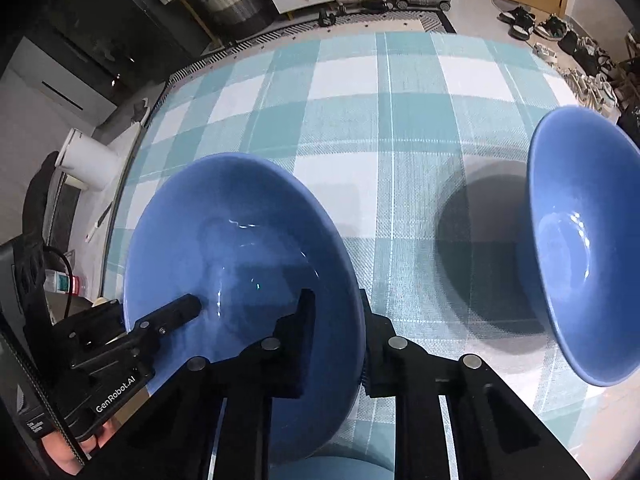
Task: Organize plates and bowls
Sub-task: 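Lift the blue bowl with both grippers and carry it toward the remaining bowl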
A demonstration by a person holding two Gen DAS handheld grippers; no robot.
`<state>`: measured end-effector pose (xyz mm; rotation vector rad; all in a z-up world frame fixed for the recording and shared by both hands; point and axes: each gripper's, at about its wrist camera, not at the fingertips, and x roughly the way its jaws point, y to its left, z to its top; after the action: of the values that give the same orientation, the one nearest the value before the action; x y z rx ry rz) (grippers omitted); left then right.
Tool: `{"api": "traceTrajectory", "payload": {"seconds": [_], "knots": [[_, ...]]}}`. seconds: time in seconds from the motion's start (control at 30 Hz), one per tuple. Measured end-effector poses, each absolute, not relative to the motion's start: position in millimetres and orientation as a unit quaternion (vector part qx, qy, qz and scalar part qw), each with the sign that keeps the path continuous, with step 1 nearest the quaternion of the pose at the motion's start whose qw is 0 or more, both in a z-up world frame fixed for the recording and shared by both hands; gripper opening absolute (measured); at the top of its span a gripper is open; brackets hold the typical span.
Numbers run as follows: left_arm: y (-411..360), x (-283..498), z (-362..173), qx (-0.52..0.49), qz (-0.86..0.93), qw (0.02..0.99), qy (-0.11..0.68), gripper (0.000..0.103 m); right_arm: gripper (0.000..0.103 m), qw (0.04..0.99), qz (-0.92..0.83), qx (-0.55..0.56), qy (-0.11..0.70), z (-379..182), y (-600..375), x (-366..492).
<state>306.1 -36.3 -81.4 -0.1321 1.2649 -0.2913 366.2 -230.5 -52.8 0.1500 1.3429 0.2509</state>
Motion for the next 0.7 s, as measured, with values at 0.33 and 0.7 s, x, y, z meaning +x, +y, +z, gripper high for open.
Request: {"api": "traceTrajectory", "payload": {"seconds": [0.33,0.7], "knots": [[-42,293,-40,-0.042,-0.131,0.822,0.553,0.013,0.019,0.792,0.118,0.091,0.592,-16,-237,349],[-60,271,-6,-0.018,-0.146,0.832,0.534,0.013,0.019,0.811,0.111,0.106,0.565,25,-253,312]]}}
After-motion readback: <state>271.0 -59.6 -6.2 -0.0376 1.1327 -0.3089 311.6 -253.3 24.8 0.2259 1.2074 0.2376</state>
